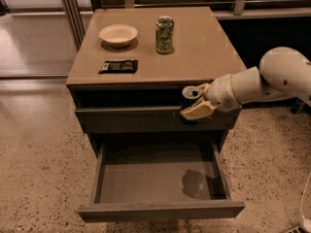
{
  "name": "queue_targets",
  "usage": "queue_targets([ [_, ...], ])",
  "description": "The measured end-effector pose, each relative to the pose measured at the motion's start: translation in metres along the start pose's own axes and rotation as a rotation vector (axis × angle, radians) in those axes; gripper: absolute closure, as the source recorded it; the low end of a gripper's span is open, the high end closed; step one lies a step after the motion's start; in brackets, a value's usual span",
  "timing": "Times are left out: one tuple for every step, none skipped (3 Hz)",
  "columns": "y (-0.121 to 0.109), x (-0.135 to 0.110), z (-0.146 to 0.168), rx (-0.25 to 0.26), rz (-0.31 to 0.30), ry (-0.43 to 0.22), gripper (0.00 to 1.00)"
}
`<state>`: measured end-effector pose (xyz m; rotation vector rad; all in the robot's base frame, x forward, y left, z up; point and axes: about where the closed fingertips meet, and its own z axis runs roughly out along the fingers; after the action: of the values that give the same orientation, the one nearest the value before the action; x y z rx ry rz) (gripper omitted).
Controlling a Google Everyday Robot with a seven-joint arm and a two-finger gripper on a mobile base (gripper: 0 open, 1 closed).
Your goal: Pick pepsi can from middle drawer and place on counter
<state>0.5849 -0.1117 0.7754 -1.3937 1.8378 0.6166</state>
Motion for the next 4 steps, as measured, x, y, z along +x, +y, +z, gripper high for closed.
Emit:
queue_targets([
  [-0.009, -0.084, -0.074, 0.087, 0.021, 0.013, 1.0],
  [-0.009, -0.084, -0.074, 0.086, 0.021, 0.013, 1.0],
  [-0.018, -0.086, -0.078, 0.16, 0.019, 0.045, 1.0],
  [-0.043, -0.089, -0.085, 0.253, 0.019, 0.066, 1.0],
])
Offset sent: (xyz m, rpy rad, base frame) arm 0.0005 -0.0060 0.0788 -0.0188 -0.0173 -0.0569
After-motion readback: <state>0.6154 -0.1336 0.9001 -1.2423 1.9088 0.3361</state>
